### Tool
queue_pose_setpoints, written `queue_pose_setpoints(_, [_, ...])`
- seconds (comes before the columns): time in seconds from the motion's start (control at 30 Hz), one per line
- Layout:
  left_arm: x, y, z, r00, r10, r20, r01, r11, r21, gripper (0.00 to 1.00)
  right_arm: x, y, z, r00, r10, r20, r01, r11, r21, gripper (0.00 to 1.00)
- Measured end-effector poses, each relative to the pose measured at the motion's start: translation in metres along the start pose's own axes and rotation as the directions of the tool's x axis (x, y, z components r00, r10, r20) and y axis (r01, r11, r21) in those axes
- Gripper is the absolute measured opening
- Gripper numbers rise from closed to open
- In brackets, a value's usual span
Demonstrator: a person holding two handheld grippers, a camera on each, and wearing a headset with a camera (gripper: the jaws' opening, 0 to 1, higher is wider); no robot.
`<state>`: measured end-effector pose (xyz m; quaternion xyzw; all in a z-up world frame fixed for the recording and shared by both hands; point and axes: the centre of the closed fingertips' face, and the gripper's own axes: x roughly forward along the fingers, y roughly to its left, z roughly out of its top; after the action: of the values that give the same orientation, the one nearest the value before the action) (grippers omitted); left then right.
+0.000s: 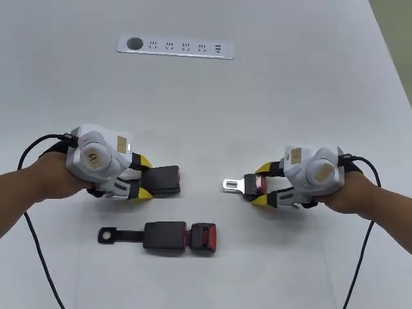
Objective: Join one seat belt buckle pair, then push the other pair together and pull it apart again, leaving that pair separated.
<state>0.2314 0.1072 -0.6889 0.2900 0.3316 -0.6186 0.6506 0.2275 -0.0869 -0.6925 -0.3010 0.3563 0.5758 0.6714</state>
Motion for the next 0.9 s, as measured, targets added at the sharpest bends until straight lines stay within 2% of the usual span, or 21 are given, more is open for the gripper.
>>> queue_pose_setpoints(0.17, [0.001, 0.002, -0.003, 0.9990, -0.035, -0.028, 0.036, 0.999, 0.031, 0.32, 0.001, -0.002, -0.001, 0.9999, 0.010, -0.010, -0.010, 1.000, 0.001, 0.33])
queue_pose_setpoints(0.4, [0.001, 0.001, -0.003, 0.9980, -0.040, -0.050, 0.041, 0.998, 0.037, 0.32, 0.006, 0.000, 0.005, 0.9999, 0.017, -0.002, -0.017, 1.000, -0.007, 0.33])
queue_pose_setpoints(0.77, [0.001, 0.001, -0.002, 0.9975, -0.037, -0.060, 0.038, 0.999, 0.022, 0.32, 0.022, 0.001, 0.031, 0.9992, 0.026, 0.030, -0.025, 0.999, -0.027, 0.33])
queue_pose_setpoints(0.9, [0.001, 0.001, -0.002, 0.9977, -0.037, -0.057, 0.038, 0.999, 0.018, 0.32, 0.032, 0.005, 0.044, 0.9964, 0.050, 0.068, -0.049, 0.999, -0.024, 0.33])
